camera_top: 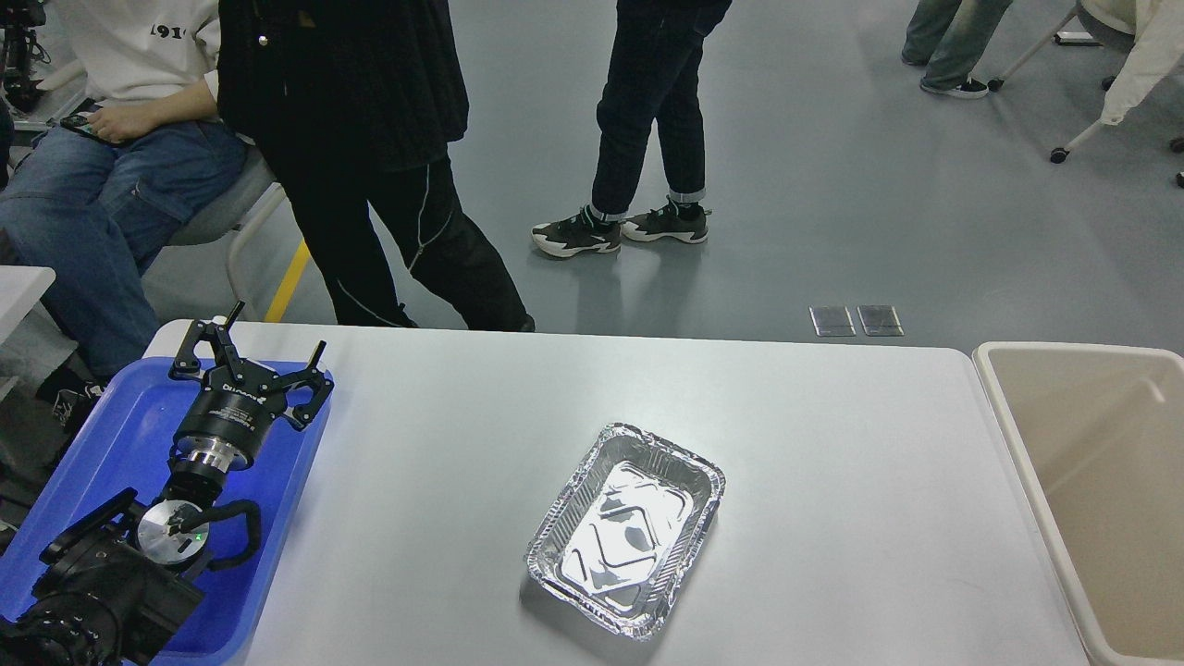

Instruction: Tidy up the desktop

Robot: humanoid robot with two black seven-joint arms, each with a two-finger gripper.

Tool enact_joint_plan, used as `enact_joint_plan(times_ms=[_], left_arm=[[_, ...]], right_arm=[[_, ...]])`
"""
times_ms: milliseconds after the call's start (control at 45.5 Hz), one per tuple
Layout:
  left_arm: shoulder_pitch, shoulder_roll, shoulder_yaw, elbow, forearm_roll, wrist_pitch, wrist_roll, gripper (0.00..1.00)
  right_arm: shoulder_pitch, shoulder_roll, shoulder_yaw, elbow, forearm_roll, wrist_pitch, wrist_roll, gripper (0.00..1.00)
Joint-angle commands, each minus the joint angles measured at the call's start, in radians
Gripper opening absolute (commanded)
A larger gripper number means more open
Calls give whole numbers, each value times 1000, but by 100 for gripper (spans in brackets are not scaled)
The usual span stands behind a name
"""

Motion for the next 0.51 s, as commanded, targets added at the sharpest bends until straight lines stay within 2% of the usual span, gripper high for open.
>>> enact_joint_plan(times_ms=[0, 110, 242, 374, 484], left_arm=[[0, 0, 0, 0, 0, 0, 0, 100], [0, 0, 0, 0, -2, 0, 0, 100], [-2, 0, 0, 0, 0, 0, 0, 100], [0, 2, 0, 0, 0, 0, 0, 100], [0, 2, 0, 0, 0, 0, 0, 100]], right_arm=[[43, -44, 81, 20, 0, 34, 6, 99], [61, -67, 224, 67, -8, 108, 27, 99], [80, -102, 489, 217, -23, 201, 122, 99], [18, -154, 733, 495, -162, 218, 130, 100], [-77, -135, 920, 691, -320, 214, 130, 100]])
